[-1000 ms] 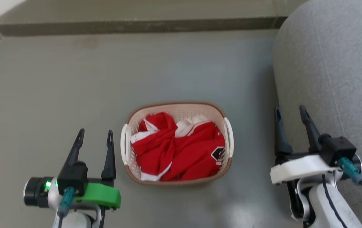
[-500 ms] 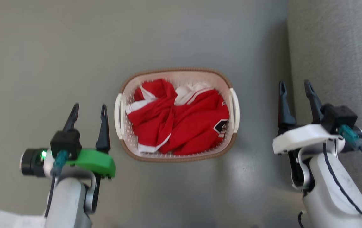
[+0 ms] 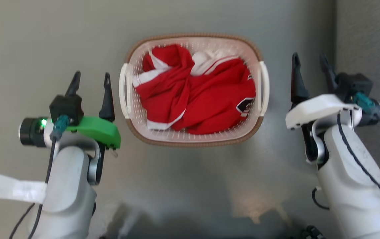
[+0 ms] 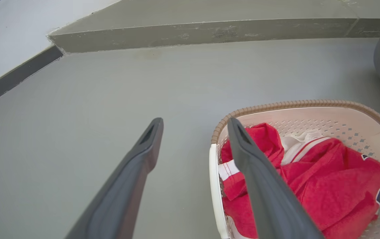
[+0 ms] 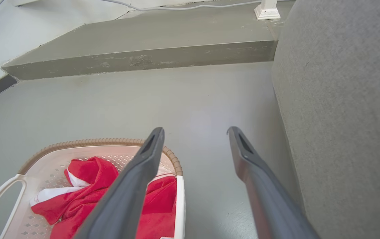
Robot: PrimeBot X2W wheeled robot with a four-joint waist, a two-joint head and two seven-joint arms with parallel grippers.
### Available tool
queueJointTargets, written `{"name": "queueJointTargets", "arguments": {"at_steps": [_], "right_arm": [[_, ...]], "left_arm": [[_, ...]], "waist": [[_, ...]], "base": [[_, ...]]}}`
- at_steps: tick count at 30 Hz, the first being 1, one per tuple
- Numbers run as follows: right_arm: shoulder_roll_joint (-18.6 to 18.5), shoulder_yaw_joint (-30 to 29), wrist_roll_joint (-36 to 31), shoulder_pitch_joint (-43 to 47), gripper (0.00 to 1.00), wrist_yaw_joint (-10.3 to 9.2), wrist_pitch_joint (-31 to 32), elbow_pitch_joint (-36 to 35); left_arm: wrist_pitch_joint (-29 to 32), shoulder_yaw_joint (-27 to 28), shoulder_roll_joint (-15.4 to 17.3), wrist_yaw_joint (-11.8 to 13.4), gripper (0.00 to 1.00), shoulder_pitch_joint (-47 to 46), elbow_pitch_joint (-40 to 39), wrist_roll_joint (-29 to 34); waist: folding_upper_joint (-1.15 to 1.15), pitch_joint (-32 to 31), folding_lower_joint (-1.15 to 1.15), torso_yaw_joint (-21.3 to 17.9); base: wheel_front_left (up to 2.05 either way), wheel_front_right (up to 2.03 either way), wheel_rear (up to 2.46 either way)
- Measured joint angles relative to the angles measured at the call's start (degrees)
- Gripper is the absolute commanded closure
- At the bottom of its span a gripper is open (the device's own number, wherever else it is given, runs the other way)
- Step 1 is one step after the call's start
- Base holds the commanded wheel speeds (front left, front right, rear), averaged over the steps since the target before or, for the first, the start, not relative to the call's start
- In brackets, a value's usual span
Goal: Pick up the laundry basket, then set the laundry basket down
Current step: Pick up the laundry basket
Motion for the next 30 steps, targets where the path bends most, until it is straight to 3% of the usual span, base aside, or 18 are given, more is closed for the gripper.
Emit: {"name": "queueJointTargets", "arguments": {"at_steps": [17, 30], "right_arm": [[-0.4, 1.5, 0.4, -12.8, 0.0, 0.52, 0.0, 7.0], [-0.5, 3.9, 2.2, -14.9, 0.0, 1.08, 0.0, 11.1]], "left_arm": [[0.0, -4.4, -0.5, -1.2, 0.0, -12.5, 5.8, -3.6], [-0.1, -8.1, -0.6, -1.9, 0.0, -13.9, 12.0, -6.8]], "waist": [[0.0, 14.2, 0.0, 1.9], [0.0, 18.2, -0.01, 2.4]], "base": [[0.0, 0.0, 0.0], [0.0, 0.0, 0.0]]}}
